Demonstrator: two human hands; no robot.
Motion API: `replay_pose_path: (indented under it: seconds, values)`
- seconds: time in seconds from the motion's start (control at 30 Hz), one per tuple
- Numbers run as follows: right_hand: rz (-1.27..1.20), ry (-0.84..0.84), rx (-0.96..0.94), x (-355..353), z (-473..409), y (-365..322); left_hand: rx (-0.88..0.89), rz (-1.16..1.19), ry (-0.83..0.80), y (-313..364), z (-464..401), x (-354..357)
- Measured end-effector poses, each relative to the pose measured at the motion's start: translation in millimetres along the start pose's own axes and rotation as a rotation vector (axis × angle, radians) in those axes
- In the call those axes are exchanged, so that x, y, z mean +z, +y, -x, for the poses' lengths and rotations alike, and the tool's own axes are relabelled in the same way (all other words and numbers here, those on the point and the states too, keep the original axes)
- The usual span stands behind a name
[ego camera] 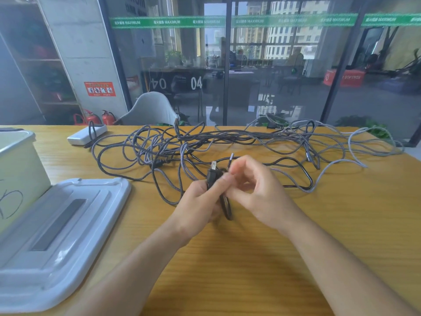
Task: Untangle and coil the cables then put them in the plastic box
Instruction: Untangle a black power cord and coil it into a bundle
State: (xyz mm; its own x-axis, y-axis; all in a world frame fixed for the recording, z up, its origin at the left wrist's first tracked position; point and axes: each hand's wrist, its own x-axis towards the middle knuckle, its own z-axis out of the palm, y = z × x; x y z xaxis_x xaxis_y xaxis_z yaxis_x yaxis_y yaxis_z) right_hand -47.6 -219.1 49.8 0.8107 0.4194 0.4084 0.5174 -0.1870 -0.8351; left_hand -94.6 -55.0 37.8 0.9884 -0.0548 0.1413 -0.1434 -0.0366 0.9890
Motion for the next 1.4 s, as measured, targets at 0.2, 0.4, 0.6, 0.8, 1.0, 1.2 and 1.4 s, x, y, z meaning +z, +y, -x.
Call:
replay_pose_path:
  seconds: [0.2,0.4,0.6,0.8,1.0,1.2,1.4]
  values:
    - [0.196,-0.247,0.098,-6.4,2.7,10.7,0.037,0.106,0.158,7.4,-6.7,-23.6]
    - [0.198,-0.573,0.009,25.6,14.1,0.3,0.113,0.119,0.282,8.4,-10.0,-34.9]
    - [0.170,-0.594,0.019,19.2,9.6,12.9,0.064,0.415,0.101,18.8,-4.2,-29.9]
    - [0.631,-0.317,-0.081,-4.6,-11.4,45.6,0.058,0.374,0.098,19.6,-3.2,-27.7]
    - [0.308,-0.255,-0.026,-1.2,-11.8,40.8,0.168,0.087,0.278,24.5,-1.6,-36.7]
    - [0.203,-0.380,0.020,-0.8,-1.9,36.0,0.159,0.095,0.277,24.6,-0.5,-35.7]
    - [0.477,-0.179,-0.026,-18.7,-8.9,45.6,0.151,0.089,0.310,23.8,-1.3,-42.5]
